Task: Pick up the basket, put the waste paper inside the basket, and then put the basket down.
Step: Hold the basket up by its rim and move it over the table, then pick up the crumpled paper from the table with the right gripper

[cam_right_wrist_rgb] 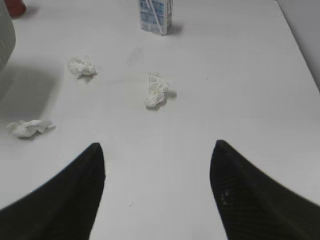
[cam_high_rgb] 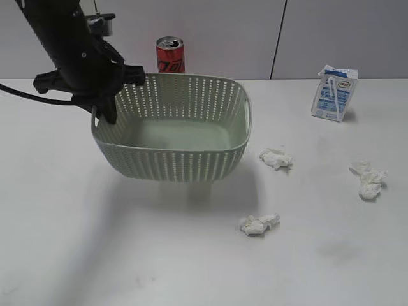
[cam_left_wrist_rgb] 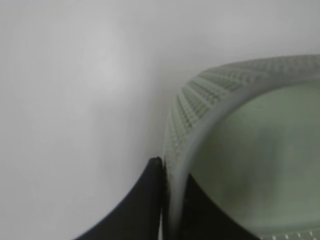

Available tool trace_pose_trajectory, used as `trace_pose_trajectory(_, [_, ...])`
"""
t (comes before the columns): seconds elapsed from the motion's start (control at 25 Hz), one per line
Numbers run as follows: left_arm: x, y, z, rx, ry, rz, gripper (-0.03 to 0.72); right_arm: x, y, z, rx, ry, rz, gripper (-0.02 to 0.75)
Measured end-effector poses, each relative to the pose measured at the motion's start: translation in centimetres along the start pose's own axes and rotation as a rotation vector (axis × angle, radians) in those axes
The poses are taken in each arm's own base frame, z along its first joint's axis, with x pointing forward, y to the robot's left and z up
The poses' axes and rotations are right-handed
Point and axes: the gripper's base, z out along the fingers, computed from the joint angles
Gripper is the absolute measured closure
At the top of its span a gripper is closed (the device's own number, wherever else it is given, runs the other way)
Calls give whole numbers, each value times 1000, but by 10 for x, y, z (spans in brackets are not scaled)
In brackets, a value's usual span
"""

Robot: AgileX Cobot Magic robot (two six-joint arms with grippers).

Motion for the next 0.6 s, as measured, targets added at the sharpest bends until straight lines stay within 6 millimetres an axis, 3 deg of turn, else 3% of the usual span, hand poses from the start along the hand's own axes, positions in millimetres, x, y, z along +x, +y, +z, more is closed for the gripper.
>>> trace_pose_trajectory(0.2, [-6, 9, -2, 17, -24, -54, 688, -38, 4, 69, 24, 250, 70, 238])
trace_pose_trajectory(0.4, [-3, 26, 7, -4, 4, -94, 688, -72, 9, 161, 66, 512, 113, 231])
trace_pose_trajectory(0.6, [12, 36, 23, -31, 63, -96, 688, -73, -1, 256, 173, 717, 111, 143])
